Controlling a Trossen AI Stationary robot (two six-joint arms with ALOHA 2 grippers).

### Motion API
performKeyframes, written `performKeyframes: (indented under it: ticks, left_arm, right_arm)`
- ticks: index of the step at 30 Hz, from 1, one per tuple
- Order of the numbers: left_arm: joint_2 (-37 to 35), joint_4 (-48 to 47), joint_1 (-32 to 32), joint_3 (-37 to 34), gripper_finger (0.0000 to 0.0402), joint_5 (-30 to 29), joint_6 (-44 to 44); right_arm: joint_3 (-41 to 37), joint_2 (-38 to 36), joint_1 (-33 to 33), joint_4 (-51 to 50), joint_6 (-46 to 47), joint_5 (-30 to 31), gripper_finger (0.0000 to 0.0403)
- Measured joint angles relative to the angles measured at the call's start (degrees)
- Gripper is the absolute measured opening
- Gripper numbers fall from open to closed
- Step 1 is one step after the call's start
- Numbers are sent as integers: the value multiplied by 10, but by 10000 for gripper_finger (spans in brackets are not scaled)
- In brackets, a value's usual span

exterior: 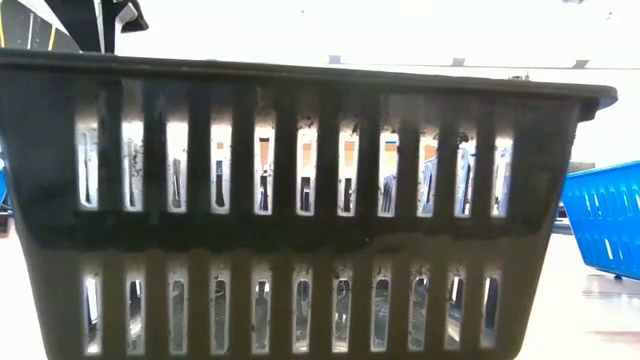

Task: Stack baskets on shelf by color
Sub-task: Stack the bottom black bin on top of the black bin on the shelf

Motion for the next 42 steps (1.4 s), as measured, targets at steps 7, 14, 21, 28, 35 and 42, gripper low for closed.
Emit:
performKeyframes:
  ticks: [7, 14, 21, 28, 35, 42]
  left_arm:
    - [0, 1, 0, 0, 101, 0, 0]
    - [0, 1, 0, 0, 101, 0, -10]
    - [0, 1, 0, 0, 101, 0, -11]
    - [0, 1, 0, 0, 101, 0, -10]
    - [0, 1, 0, 0, 101, 0, -9]
    - [0, 1, 0, 0, 101, 0, -3]
  right_arm:
    - [0, 37, 8, 29, 4, 1, 139]
    - [0, 54, 10, 25, 5, 10, 139]
    - [1, 79, 10, 6, 28, 13, 139]
    - [1, 85, 10, -28, 37, 23, 139]
    - [1, 87, 2, -55, 67, 34, 113]
    - [10, 87, -3, -53, 66, -1, 21]
